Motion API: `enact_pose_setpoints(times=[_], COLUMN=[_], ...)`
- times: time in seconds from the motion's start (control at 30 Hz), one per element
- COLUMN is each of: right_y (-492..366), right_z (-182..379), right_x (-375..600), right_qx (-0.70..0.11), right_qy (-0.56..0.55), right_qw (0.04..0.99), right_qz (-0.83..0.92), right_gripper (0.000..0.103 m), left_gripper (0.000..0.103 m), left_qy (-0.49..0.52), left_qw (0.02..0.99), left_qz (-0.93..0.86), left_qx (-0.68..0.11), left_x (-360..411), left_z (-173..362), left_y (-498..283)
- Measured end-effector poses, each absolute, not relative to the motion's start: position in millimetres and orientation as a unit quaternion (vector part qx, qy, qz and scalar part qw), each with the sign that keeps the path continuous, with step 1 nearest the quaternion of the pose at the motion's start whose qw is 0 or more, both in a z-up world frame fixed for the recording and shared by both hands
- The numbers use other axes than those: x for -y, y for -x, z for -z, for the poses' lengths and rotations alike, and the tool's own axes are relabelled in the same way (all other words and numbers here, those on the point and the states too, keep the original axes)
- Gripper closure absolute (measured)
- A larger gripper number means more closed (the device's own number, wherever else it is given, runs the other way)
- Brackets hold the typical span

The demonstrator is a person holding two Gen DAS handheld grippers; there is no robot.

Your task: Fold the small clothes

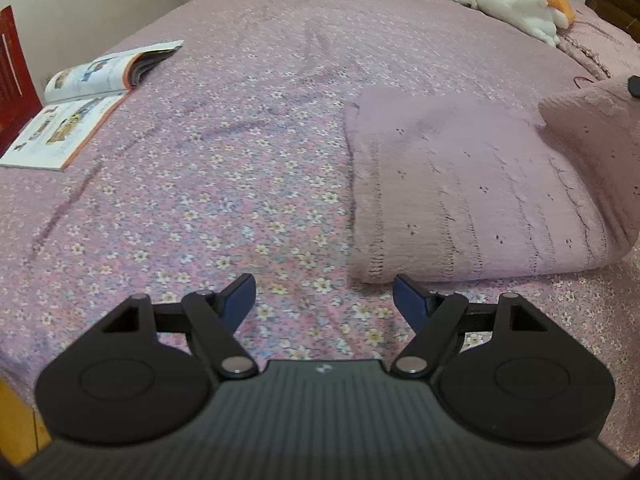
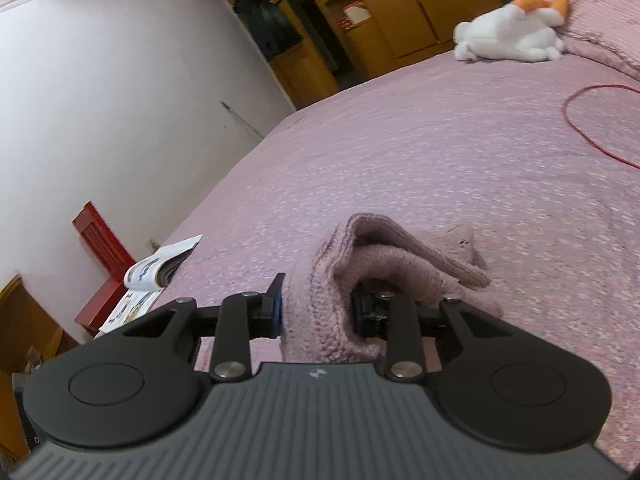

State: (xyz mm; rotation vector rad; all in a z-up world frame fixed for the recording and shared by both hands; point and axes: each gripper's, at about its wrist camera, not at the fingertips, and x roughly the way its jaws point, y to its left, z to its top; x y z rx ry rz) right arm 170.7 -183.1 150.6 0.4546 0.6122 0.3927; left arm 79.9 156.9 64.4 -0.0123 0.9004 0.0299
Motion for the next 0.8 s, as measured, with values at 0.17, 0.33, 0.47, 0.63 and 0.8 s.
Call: enact_pose_setpoints(times=[0.17,0.33,0.47,0.63,0.8], right_y=[-170.6,-177.9,-182.9,-188.5,-182.2], right_z=[-163.1,-164.7,-147.8,-111.4,-89.6], right_x=[141.8,92.5,49.6,-0.9,-18.8], right_qx=[-0.299,-0.31,-0.331,-0.362,-0.361], right_qy=[-0.18,-0.128,-0.072,-0.02,-0.028], right_qw=[0.909,0.907,0.904,0.894,0.89], right_qz=[-0.227,-0.252,-0.262,-0.264,-0.277], right_gripper=[0.069,0.069,0.069,0.067,0.033], left_gripper=[0.026,0.026,0.026,0.026,0.026], left_qy=[0.017,0.031,0.039,0.045,0.05], left_qw=[0.905,0.91,0.91,0.908,0.909], left_qz=[-0.024,-0.033,-0.04,-0.049,-0.052], left_qx=[-0.424,-0.412,-0.41,-0.413,-0.411], left_x=[-170.3,-183.6,-190.7,-198.0,-204.7], left_z=[-69.6,-74.2,-73.7,-68.8,-68.0], left_y=[-75.9,-74.2,-72.6,-72.5,-72.2])
